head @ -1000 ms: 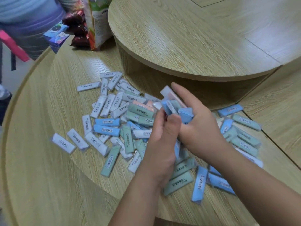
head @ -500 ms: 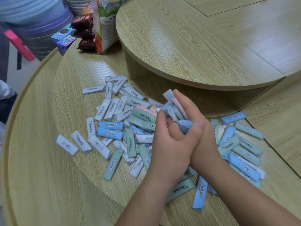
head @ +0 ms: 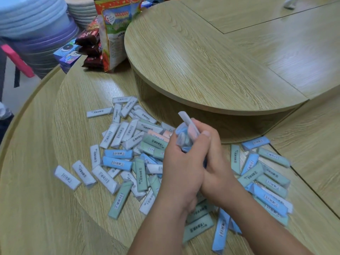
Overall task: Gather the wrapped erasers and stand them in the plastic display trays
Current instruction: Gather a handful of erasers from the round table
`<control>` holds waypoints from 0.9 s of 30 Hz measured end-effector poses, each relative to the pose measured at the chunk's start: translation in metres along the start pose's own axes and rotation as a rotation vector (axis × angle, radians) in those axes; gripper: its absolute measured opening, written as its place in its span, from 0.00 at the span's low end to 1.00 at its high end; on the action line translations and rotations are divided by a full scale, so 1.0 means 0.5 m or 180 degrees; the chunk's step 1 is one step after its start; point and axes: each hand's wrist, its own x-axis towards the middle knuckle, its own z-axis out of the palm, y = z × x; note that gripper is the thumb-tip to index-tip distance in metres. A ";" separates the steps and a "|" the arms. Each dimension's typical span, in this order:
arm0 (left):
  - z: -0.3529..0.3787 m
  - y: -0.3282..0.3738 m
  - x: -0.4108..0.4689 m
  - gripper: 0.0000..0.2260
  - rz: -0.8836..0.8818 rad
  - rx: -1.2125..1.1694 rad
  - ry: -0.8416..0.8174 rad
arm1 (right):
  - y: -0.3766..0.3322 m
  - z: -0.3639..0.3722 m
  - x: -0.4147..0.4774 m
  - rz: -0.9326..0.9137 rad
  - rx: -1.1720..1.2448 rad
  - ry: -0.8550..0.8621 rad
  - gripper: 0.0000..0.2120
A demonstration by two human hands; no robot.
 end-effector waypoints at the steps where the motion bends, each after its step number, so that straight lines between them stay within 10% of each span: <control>1: 0.000 0.001 0.002 0.04 -0.0074 -0.0055 0.0019 | 0.005 0.000 0.002 -0.0026 -0.0021 -0.0049 0.28; 11: 0.019 -0.018 -0.003 0.06 0.0135 0.0158 0.0036 | 0.043 0.007 0.000 -0.0096 0.0351 0.1054 0.24; 22: 0.027 -0.046 0.008 0.03 0.0798 0.0820 0.1507 | -0.025 -0.003 0.015 0.0440 0.2225 0.1467 0.20; 27: 0.014 -0.041 0.031 0.08 0.0836 0.0955 0.1393 | 0.010 -0.048 -0.028 0.0149 0.0868 0.1394 0.15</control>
